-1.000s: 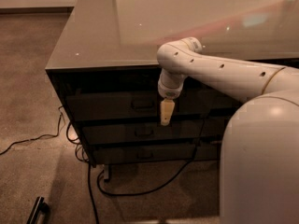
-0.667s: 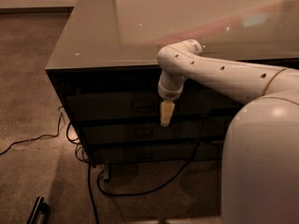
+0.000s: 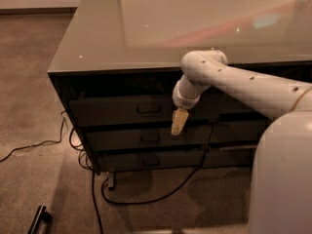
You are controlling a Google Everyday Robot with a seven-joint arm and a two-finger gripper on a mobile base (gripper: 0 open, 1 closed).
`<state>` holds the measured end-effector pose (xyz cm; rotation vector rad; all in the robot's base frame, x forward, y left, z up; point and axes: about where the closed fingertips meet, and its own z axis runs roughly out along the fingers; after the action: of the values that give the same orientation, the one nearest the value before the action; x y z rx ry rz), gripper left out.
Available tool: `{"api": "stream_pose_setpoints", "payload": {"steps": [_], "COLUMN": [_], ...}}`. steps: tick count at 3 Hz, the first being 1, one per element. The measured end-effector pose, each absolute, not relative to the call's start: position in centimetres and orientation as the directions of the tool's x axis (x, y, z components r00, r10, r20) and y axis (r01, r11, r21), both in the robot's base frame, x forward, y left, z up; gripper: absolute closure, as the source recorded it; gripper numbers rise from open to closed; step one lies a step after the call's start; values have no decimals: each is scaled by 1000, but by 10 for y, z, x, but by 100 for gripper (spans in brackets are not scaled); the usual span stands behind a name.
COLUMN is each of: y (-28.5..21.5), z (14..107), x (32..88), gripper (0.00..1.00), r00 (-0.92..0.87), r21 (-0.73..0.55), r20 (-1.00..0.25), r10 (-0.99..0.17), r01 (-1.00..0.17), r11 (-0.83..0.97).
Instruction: Open top drawer
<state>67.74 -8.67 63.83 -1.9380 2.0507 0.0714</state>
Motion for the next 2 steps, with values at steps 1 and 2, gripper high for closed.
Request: {"api": "stream_pose_setpoints", "payload": {"steps": [1,2], "y": [-95,-96], "z": [630,629], "x": [671,668], "gripper": [26,49], "r00": [2,-1], "r21": [-133,-116], "r20": [-379,-417], "r10": [-925,-909], "r01": [-990,-992], "r11": [52,54]}}
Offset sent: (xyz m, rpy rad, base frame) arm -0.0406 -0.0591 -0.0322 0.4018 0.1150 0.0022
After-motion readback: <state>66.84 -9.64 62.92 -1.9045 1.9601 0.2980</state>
